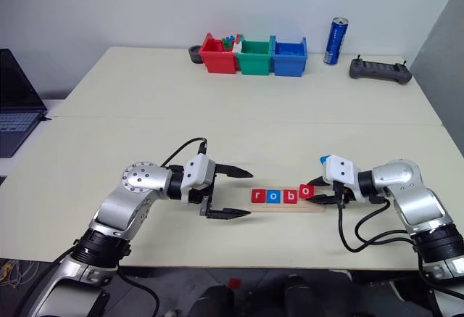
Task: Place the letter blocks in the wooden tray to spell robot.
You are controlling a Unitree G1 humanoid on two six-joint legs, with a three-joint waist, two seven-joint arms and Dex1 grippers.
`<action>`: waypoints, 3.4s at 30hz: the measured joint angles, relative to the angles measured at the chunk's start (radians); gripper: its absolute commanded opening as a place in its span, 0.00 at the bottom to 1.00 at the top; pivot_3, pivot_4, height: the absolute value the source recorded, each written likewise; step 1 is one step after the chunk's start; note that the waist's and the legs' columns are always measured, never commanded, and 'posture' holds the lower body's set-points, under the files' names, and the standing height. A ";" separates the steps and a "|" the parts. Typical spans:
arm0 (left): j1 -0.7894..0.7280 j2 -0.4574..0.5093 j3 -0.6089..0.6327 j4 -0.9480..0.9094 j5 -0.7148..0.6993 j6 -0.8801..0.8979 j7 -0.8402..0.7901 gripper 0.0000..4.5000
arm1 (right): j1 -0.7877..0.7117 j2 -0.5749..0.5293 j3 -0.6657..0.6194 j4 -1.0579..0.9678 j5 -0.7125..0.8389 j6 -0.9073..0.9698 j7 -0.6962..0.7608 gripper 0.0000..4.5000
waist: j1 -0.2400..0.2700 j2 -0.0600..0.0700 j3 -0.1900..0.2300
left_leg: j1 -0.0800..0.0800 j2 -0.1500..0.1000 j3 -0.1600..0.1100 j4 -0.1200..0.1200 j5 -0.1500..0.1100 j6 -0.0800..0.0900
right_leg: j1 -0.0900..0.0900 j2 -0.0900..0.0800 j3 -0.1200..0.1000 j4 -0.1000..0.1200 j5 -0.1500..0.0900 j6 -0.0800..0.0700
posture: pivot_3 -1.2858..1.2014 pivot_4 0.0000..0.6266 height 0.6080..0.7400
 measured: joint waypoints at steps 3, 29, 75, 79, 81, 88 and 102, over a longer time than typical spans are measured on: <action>0.000 0.000 0.000 0.000 0.000 0.001 0.000 1.00 | 0.000 0.000 0.007 0.014 -0.008 -0.003 0.001 0.32 | 0.000 0.000 0.000 | 0.000 0.000 0.000 0.000 0.000 0.000 | 0.000 0.000 0.000 0.000 0.000 0.000 | 0.52 0.24 1.00; -0.001 0.000 0.000 0.000 0.000 0.016 0.000 1.00 | -0.018 0.011 0.014 0.029 -0.019 -0.003 0.011 0.99 | -0.001 0.000 0.000 | 0.000 0.000 0.000 0.000 0.000 0.000 | 0.000 0.000 0.000 0.000 0.000 0.000 | 0.52 0.24 1.00; -0.004 0.000 0.001 0.005 0.001 0.008 0.000 1.00 | 0.087 -0.012 -0.009 -0.182 0.045 0.145 -0.059 0.01 | -0.001 0.000 0.000 | 0.000 0.000 0.000 0.000 0.000 0.000 | 0.000 0.000 0.000 0.000 0.000 0.000 | 0.52 0.24 1.00; -0.004 0.000 0.001 0.006 0.002 0.008 0.001 1.00 | 0.053 -0.040 -0.024 -0.195 0.088 0.201 -0.037 0.01 | -0.001 0.000 0.000 | 0.000 0.000 0.000 0.000 0.000 0.000 | 0.000 0.000 0.000 0.000 0.000 0.000 | 0.52 0.24 1.00; -0.004 -0.002 0.001 0.006 0.002 0.008 0.001 1.00 | 0.021 -0.037 -0.024 -0.154 0.077 0.193 -0.051 0.01 | -0.002 0.000 0.000 | 0.000 0.000 0.000 0.000 0.000 0.000 | 0.000 0.000 0.000 0.000 0.000 0.000 | 0.52 0.24 1.00; -0.008 -0.003 0.001 0.006 0.002 0.007 0.000 1.00 | -0.025 0.005 -0.007 0.016 -0.032 0.076 -0.124 0.01 | -0.001 0.000 0.000 | 0.000 0.000 0.000 0.000 0.000 0.000 | 0.000 0.000 0.000 0.000 0.000 0.000 | 0.52 0.24 1.00; -0.008 0.000 0.001 0.006 0.002 0.007 0.002 1.00 | -0.015 0.005 0.011 0.036 -0.068 0.021 -0.088 0.01 | -0.002 0.000 0.000 | 0.000 0.000 0.000 0.000 0.000 0.000 | 0.000 0.000 0.000 0.000 0.000 0.000 | 0.52 0.24 1.00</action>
